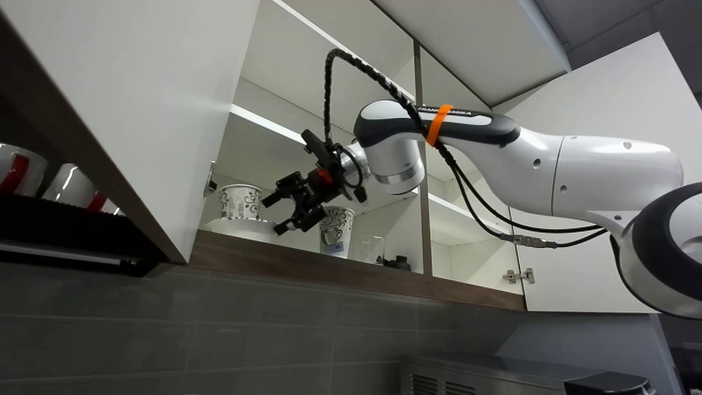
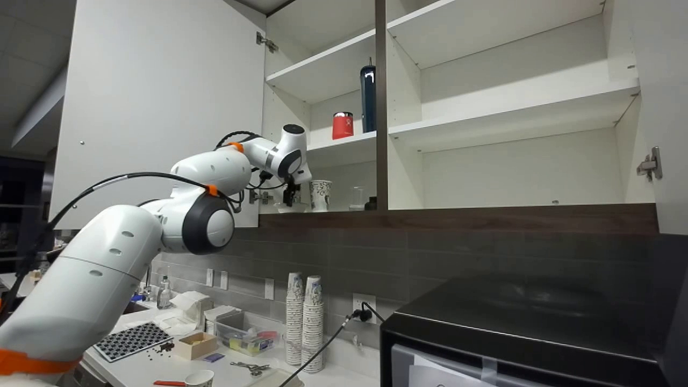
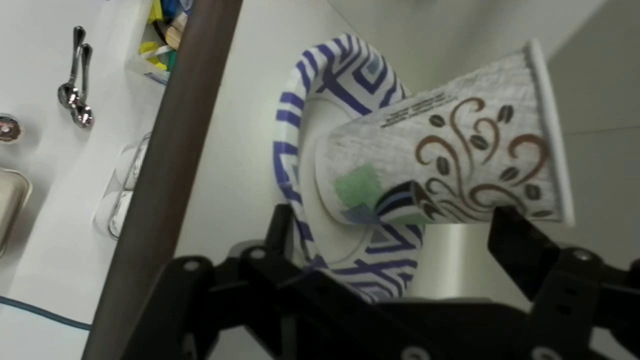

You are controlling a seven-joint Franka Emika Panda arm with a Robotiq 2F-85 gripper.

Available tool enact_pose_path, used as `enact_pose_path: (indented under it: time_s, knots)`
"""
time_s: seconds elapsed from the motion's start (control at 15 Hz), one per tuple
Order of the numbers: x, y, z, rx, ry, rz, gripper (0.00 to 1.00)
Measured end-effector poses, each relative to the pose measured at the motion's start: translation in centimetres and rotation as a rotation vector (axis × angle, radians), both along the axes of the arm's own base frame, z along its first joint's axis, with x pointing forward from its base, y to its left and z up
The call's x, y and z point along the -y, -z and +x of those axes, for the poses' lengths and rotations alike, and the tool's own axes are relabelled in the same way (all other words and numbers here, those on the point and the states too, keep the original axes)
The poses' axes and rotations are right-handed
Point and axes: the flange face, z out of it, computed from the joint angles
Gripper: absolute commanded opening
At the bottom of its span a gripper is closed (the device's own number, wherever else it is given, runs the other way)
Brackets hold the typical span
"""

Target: Put the bowl and cup inside the cupboard

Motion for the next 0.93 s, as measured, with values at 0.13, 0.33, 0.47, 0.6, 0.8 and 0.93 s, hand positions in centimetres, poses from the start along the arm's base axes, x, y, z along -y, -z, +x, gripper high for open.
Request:
enact_pose_path:
  time_s: [0.13,0.33,0.47,0.6,0.8,0.93]
  knots:
    - [2.8,-2.5,-1.0,0.045,0.028,0.032,1.00]
    - [6.4,-5.0,-2.8,0.085,0.056,0.044,1.00]
    - [6.4,-4.3,-2.6,0.068,0.055,0.038,1.00]
    - [6.4,-4.3,-2.6,0.075,0.057,0.042,1.00]
    - [6.4,-4.3,-2.6,0.075,0.057,0.042,1.00]
    - [6.4,-4.3,-2.6,0.075,0.057,0.042,1.00]
